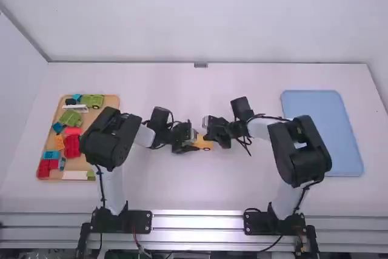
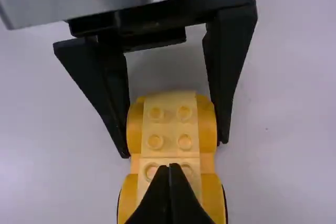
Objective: Assemble lego blocks to make yellow taxi
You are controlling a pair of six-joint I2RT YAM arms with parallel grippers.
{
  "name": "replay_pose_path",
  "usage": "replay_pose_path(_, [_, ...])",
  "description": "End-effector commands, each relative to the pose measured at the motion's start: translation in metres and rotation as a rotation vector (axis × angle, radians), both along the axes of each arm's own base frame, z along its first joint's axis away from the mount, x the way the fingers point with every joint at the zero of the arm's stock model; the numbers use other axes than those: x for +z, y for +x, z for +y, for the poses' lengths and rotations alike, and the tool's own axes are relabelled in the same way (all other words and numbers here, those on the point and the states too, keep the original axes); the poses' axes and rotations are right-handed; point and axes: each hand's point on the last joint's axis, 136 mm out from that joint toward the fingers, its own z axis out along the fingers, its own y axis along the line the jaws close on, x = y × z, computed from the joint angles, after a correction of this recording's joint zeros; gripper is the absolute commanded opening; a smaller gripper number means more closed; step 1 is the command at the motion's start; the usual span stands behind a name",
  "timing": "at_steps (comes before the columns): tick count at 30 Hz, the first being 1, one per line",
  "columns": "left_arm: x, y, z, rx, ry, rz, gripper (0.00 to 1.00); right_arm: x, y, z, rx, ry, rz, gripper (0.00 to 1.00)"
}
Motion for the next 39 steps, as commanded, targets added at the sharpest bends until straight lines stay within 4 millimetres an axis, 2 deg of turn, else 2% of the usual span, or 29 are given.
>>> replay_pose_path(1, [-0.013,-0.004,0.004,0.016,0.022,0.048,0.37,-0.022,-0.004,-0.016,-0.035,-0.133,0.020,0.00])
replay_pose_path(7, [-0.013,-0.004,0.003,0.016,0.022,0.048,0.36,-0.035,-0.014,-0.019,-0.020,-0.235,0.022,0.00])
replay_pose_path(14, [-0.012,-0.005,0.003,0.015,0.019,0.049,0.35,-0.043,-0.017,-0.018,-0.049,-0.238,0.020,0.00])
replay_pose_path(19, [-0.013,-0.005,0.003,0.015,0.020,0.049,0.35,-0.035,-0.010,-0.011,-0.039,-0.196,-0.013,0.00])
replay_pose_path(21, [-0.013,-0.004,0.003,0.016,0.020,0.049,0.35,-0.020,0.004,-0.004,-0.040,-0.147,-0.057,0.00])
replay_pose_path(24, [-0.013,-0.004,0.003,0.016,0.022,0.048,0.36,0.013,0.019,0.001,-0.055,-0.075,-0.111,0.12])
replay_pose_path(25, [-0.013,-0.004,0.004,0.017,0.022,0.048,0.36,0.017,0.021,0.000,-0.059,-0.068,-0.118,0.14])
replay_pose_path(26, [-0.013,-0.004,0.003,0.017,0.022,0.049,0.38,0.032,0.030,-0.002,-0.092,-0.044,-0.140,0.27])
replay_pose_path(28, [-0.014,-0.003,0.005,0.024,0.032,0.045,0.38,0.056,0.045,-0.011,-0.160,-0.018,-0.171,0.66])
replay_pose_path(29, [-0.016,-0.001,0.006,0.032,0.043,0.043,0.38,0.063,0.048,-0.016,-0.185,-0.011,-0.176,0.72])
replay_pose_path(30, [-0.018,0.000,0.007,0.042,0.056,0.038,0.37,0.069,0.051,-0.022,-0.211,-0.007,-0.178,0.93])
replay_pose_path(31, [-0.019,0.002,0.009,0.053,0.070,0.034,0.36,0.078,0.054,-0.031,-0.258,-0.008,-0.170,0.98])
replay_pose_path(36, [-0.017,0.009,0.009,0.085,0.065,0.029,0.41,0.087,0.056,-0.051,-0.345,-0.031,-0.139,0.98])
replay_pose_path(39, [-0.014,0.013,0.008,0.093,0.055,0.016,0.44,0.085,0.054,-0.053,-0.354,-0.034,-0.120,0.98])
